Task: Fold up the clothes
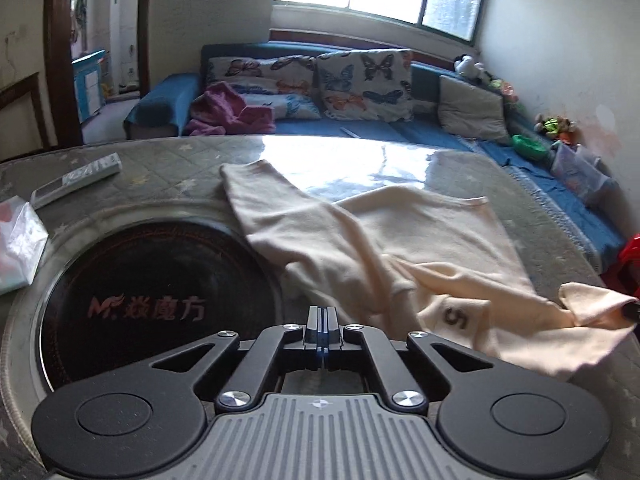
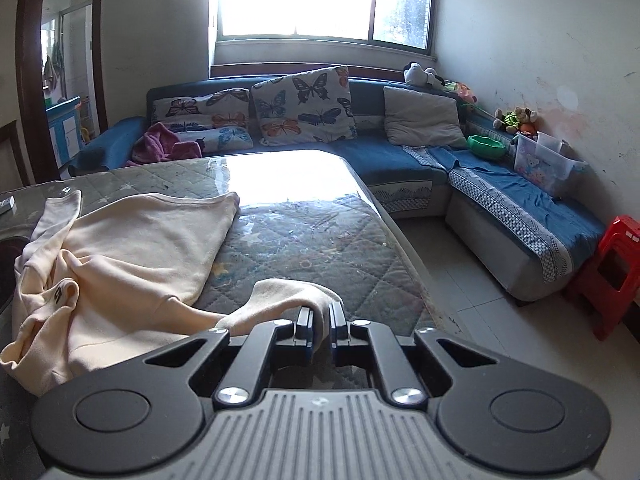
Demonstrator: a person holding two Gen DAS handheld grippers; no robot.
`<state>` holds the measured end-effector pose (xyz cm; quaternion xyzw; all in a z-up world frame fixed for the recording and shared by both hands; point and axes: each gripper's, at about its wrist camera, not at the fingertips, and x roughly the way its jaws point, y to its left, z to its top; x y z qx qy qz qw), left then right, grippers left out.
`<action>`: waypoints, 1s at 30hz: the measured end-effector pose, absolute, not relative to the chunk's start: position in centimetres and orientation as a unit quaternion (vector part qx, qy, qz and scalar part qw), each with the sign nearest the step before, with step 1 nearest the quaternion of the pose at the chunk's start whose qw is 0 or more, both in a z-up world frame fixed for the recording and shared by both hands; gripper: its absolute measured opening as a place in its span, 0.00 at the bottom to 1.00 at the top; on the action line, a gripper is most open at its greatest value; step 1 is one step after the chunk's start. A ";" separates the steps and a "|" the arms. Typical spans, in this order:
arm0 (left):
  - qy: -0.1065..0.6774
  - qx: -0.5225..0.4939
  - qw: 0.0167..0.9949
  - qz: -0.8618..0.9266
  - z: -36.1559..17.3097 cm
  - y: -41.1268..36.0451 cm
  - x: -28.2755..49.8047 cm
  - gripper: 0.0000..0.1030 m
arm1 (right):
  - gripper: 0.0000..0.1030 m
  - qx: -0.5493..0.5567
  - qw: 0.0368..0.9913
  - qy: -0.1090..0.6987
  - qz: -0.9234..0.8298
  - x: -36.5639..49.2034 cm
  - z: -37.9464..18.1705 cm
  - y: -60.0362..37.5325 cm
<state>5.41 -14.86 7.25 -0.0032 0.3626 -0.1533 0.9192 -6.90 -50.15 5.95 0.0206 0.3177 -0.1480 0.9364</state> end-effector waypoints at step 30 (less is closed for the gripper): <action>0.357 -0.044 0.920 -0.156 7.6 -11.1 0.7 0.07 | 0.05 0.036 0.934 0.319 -0.157 -8.6 4.8 -51.2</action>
